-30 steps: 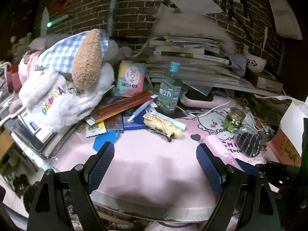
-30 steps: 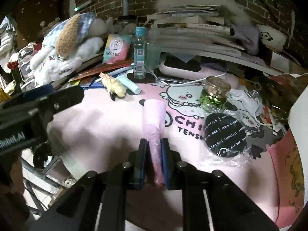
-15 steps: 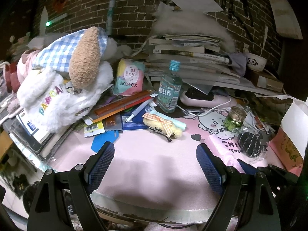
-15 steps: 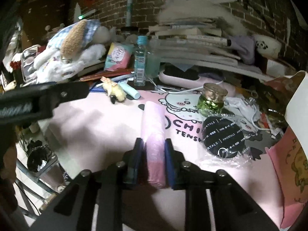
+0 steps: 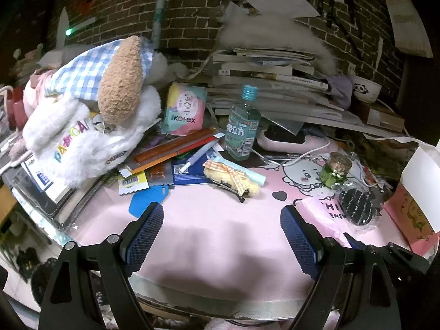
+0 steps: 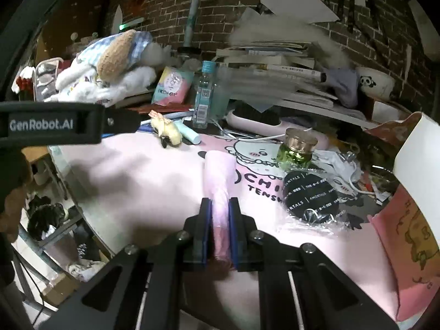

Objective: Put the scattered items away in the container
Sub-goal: 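Lift the light pink tube with the right tool toward the white box, then lower the pink tube into the white box and open the right tool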

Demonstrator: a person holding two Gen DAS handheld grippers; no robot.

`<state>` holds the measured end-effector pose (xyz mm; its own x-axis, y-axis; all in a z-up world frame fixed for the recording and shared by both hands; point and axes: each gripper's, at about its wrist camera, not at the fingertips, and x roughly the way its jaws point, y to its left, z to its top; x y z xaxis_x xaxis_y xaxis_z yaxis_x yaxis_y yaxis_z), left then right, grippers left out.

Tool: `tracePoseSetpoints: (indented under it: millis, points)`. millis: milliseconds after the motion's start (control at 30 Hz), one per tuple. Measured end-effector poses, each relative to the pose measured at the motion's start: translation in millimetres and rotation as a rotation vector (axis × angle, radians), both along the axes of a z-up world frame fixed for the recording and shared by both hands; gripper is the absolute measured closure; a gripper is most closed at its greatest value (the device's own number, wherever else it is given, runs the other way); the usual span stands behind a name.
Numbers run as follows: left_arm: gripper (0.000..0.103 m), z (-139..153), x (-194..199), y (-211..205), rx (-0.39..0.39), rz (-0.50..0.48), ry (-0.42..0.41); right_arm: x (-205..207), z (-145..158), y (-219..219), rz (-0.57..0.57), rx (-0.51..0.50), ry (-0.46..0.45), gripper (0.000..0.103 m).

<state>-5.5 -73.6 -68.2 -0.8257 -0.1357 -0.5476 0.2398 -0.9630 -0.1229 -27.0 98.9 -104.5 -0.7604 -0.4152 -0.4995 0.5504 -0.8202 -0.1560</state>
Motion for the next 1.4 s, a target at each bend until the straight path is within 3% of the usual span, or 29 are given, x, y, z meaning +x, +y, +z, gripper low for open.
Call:
tracePoseSetpoints:
  millis: [67,133,633,800,967,1100,1267,1400]
  points:
    - [0.018,0,0,0,0.000,0.003,-0.001,3,-3,1,-0.019,-0.001,0.018,0.079]
    - [0.018,0,1,0,0.001,0.005,0.000,6,-5,6,-0.033,-0.011,0.036,0.076]
    - [0.018,-3,-2,-3,0.011,0.003,-0.005,12,-12,26,-0.007,-0.165,0.033,0.085]
    - [0.018,-5,-3,-3,0.018,0.000,-0.007,20,-6,25,-0.002,-0.157,0.090,0.085]
    - [0.018,-4,-3,-1,0.017,-0.004,-0.007,23,18,25,-0.008,-0.150,0.169,0.085]
    - [0.018,-3,-3,-1,0.022,-0.009,-0.004,25,54,31,-0.015,-0.147,0.220,0.085]
    - [0.018,-1,-3,1,0.033,-0.030,0.005,9,108,73,-0.090,-0.167,0.192,0.085]
    - [0.018,1,-6,7,0.039,-0.054,0.008,-7,139,122,-0.194,-0.122,0.115,0.085]
